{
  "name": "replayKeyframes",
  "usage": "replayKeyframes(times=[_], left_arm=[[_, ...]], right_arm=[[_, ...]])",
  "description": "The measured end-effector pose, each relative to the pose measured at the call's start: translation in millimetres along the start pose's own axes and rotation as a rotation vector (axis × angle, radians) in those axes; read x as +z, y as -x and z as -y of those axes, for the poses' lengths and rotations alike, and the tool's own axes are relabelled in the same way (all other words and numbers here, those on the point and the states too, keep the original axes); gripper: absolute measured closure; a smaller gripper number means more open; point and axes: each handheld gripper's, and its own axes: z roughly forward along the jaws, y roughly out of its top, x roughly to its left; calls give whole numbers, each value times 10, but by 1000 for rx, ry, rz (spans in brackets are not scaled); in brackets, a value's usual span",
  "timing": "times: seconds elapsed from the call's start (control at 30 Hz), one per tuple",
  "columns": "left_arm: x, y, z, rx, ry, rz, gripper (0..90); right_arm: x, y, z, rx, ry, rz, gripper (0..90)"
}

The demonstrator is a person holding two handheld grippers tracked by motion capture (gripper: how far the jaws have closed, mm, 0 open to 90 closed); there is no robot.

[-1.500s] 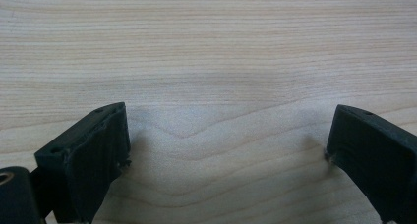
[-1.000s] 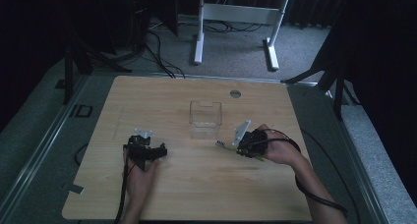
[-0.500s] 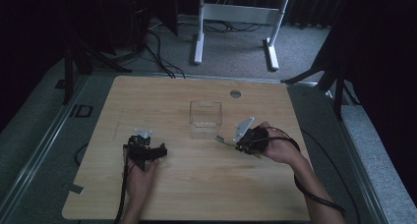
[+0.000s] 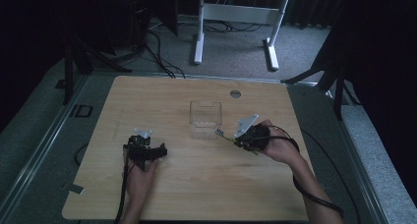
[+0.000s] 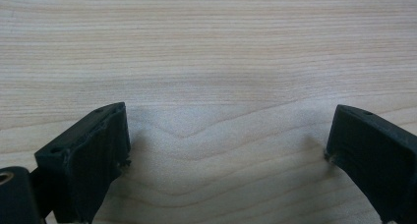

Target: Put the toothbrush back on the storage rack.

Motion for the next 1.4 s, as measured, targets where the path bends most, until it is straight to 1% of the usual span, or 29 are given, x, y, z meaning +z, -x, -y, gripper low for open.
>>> replayKeyframes(times=[0.47,0.93,1.2,1.4], left_arm=[[0,0,0,0,0,0,30],[0,-1,0,1,0,0,30],[0,0,0,0,0,0,30],[0,-1,0,1,0,0,30]], right_arm=[[-14,20,-7,28,33,18,819],[-25,25,-19,36,57,16,819],[-35,29,-31,58,100,20,819],[-40,34,-48,66,118,27,819]])
